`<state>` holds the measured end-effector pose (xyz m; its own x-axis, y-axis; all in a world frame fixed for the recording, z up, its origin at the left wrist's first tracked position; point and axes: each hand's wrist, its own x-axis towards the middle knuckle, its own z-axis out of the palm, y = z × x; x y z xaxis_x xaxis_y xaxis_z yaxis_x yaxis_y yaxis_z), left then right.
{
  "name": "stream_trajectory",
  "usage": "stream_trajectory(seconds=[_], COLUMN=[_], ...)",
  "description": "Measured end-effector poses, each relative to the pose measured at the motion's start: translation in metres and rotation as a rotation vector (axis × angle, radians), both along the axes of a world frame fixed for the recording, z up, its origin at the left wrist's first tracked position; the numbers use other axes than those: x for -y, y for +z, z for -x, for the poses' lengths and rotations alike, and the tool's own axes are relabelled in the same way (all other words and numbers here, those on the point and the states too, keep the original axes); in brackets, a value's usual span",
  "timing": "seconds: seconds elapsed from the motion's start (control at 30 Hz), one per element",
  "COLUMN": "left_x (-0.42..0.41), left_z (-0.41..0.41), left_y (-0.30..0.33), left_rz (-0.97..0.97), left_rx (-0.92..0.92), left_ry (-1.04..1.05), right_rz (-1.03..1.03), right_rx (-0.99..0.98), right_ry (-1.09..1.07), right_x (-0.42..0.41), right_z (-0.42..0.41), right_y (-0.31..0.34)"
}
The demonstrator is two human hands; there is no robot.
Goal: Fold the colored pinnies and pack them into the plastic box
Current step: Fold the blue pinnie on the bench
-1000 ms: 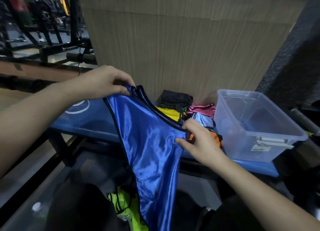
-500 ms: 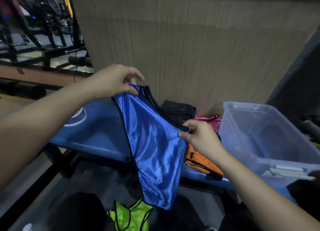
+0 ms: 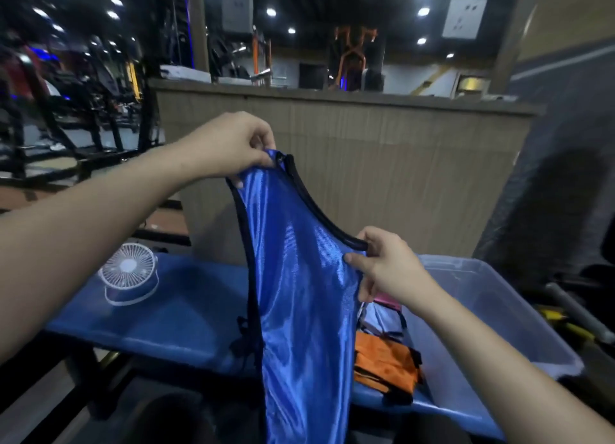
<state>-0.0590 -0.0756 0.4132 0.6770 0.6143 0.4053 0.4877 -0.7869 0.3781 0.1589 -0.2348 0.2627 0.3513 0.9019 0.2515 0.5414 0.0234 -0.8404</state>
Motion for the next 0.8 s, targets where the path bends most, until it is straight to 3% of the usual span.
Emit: stream_trajectory(seconds=[0.17, 0.43, 0.8], left_x=[-0.017, -0.105, -0.211], left_z=[-0.012, -0.076, -0.174], left_y=[0.010, -0.014, -0.077], left_rz=[-0.051, -0.064, -0.080], left_rx=[0.027, -0.010, 0.154], left_ry=[0.001, 0.019, -0.004], right_rz=[-0.032, -0.005, -0.062], right_rx=[-0.067, -0.331, -0.249], right_ry=[-0.016, -0.114, -0.259], right_x=[-0.024, -0.106, -0.207], right_z=[-0.011, -0.059, -0.126], right_y=[0.010, -0.013, -0.068])
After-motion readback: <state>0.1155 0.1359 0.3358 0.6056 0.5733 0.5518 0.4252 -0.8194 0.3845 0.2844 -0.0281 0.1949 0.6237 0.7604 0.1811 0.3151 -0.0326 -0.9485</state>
